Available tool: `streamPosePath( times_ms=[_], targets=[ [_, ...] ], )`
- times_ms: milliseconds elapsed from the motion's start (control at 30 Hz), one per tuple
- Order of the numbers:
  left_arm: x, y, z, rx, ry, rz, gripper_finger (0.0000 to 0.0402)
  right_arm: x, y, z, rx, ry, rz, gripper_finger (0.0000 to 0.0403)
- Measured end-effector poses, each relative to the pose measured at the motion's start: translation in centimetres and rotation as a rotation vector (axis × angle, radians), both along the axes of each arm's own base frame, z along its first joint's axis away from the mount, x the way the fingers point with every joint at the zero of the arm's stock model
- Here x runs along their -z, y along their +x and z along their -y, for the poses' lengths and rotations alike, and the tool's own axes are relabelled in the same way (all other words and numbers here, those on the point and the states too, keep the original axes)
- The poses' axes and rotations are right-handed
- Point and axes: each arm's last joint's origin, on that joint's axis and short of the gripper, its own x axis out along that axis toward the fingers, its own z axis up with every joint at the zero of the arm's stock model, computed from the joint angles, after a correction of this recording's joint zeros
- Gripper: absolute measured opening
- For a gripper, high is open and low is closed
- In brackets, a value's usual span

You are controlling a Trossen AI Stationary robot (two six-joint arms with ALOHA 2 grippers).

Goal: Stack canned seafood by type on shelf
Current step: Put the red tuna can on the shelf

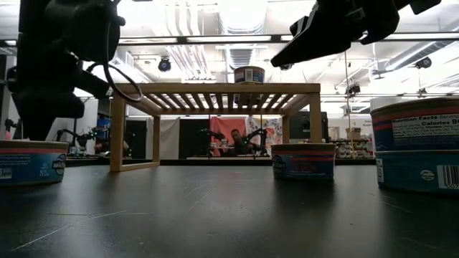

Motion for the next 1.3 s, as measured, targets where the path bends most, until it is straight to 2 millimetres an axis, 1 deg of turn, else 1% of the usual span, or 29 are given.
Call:
streamPosePath(
  times_ms=[167, 300, 433, 767, 1300],
  targets=[
    [1.0, -0.3, -0.1, -0.020, -0.008, 0.019, 0.0000, 0.1, -0.1, 0.0, 0.000, -0.001, -0.004, 0.0013],
    [1.1, 0.2, 0.1, 0.002, -0.030, 0.074, 0.0000, 0.2, -0.1, 0.0, 0.000, -0.001, -0.005, 0.0013],
    [1.1, 1.2, 0.4, 0.020, -0.050, 0.169, 0.0000, 0.2, -0.1, 0.0, 0.000, -0.002, -0.006, 0.0013],
    [0.7, 2.3, 0.7, 0.044, -0.078, 0.249, 0.0000, 0.2, -0.1, 0.0, 0.001, 0.000, -0.005, 0.0013],
    [0.6, 4.5, 1.5, 0.130, -0.138, 0.467, 0.0000, 0.2, -0.1, 0.0, 0.008, 0.013, -0.004, 0.0013]
  ],
)
